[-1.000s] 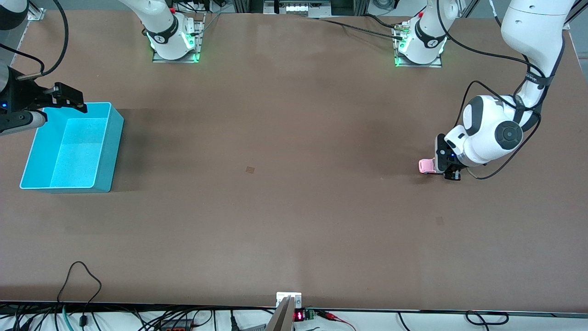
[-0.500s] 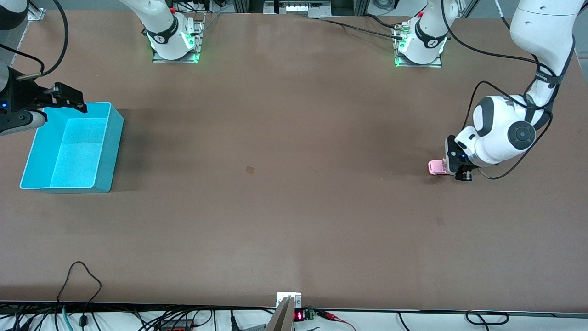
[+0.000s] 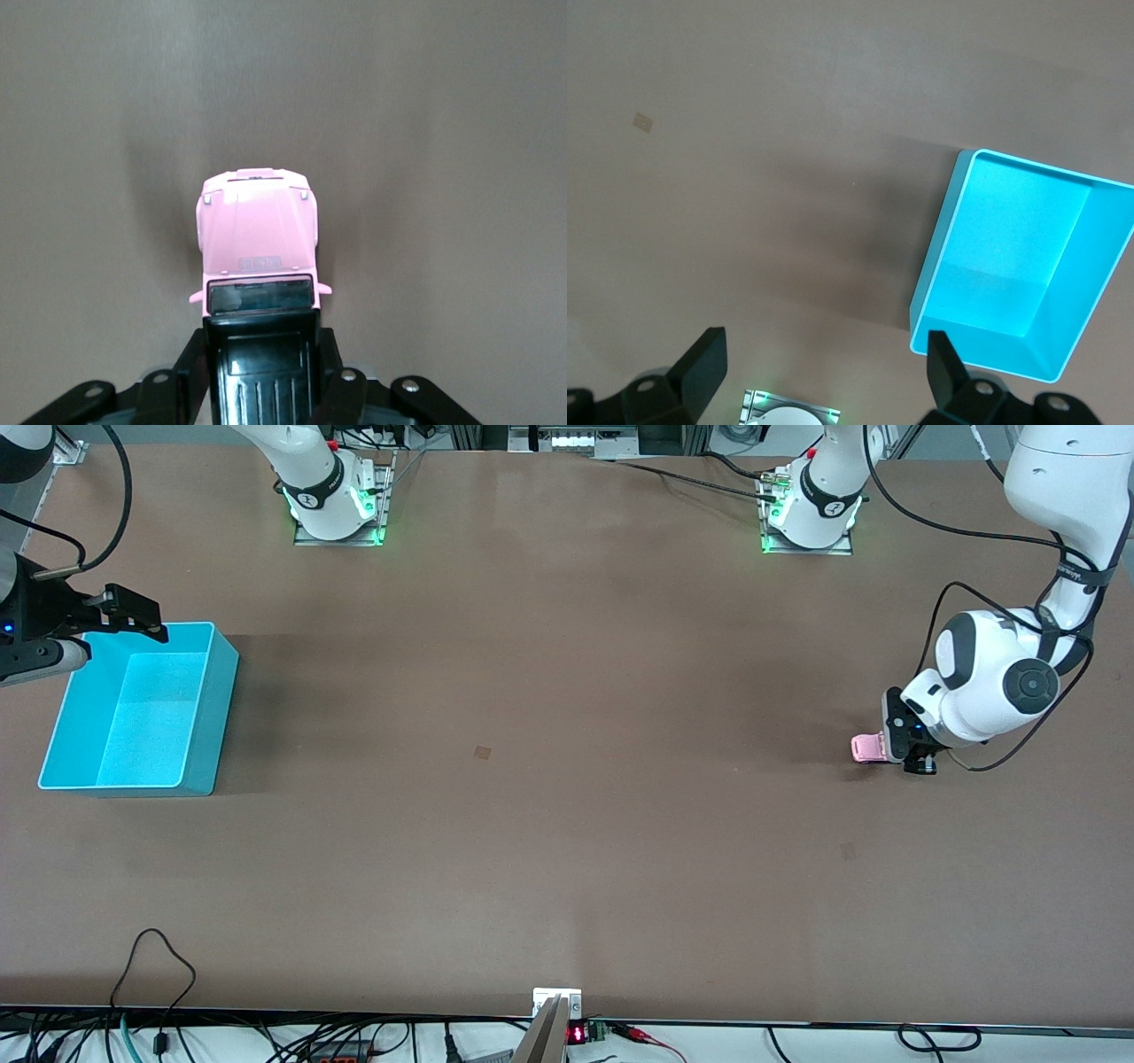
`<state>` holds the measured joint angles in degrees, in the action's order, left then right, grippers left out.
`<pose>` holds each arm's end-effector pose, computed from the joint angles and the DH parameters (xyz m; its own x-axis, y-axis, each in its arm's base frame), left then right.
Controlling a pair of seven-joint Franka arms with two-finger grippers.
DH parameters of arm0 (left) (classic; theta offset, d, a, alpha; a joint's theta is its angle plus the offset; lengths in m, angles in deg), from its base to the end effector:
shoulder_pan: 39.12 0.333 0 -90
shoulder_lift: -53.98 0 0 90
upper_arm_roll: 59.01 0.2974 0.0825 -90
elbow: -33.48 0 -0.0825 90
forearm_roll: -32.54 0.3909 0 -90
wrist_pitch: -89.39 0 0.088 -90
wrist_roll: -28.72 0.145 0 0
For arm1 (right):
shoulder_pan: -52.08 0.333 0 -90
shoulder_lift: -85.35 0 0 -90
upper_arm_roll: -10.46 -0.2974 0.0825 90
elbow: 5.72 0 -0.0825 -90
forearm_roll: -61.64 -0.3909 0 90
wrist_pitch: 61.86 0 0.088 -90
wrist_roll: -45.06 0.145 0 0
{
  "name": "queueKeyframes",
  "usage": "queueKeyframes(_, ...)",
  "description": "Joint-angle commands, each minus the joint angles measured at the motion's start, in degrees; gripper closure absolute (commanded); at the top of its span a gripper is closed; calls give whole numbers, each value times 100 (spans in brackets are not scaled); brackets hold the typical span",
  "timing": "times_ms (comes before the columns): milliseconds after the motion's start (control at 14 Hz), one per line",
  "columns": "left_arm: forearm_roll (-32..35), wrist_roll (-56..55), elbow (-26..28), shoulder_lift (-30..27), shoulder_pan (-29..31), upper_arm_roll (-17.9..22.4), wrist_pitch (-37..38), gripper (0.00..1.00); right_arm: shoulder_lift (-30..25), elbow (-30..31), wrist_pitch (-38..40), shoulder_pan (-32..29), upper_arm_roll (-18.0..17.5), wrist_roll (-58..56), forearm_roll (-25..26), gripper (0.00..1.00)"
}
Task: Wind and store pink jeep toy
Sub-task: 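Press the jeep down and drag it backward with the left gripper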
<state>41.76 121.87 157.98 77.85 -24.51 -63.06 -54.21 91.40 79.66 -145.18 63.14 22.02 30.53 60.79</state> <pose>0.5378 0.1002 0.1308 -0.0015 -0.9987 -0.0512 -0.9962 -0.0030 0.0869 0.5725 0.0022 0.5379 0.9606 0.2424 -0.1361 0.2407 -0.9702 -0.0288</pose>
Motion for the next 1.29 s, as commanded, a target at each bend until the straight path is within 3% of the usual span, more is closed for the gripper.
queueKeyframes(0,193,54,-163,575,208,18,-247,74,-42,5,71,-8,4,20,-3,0)
queueKeyframes(786,211,589,-242,601,806,18,-247,72,-42,14,71,-17,4,29,5,0)
queueKeyframes(1214,615,660,-427,593,1175,18,-238,69,-51,14,71,-17,4,29,-3,0)
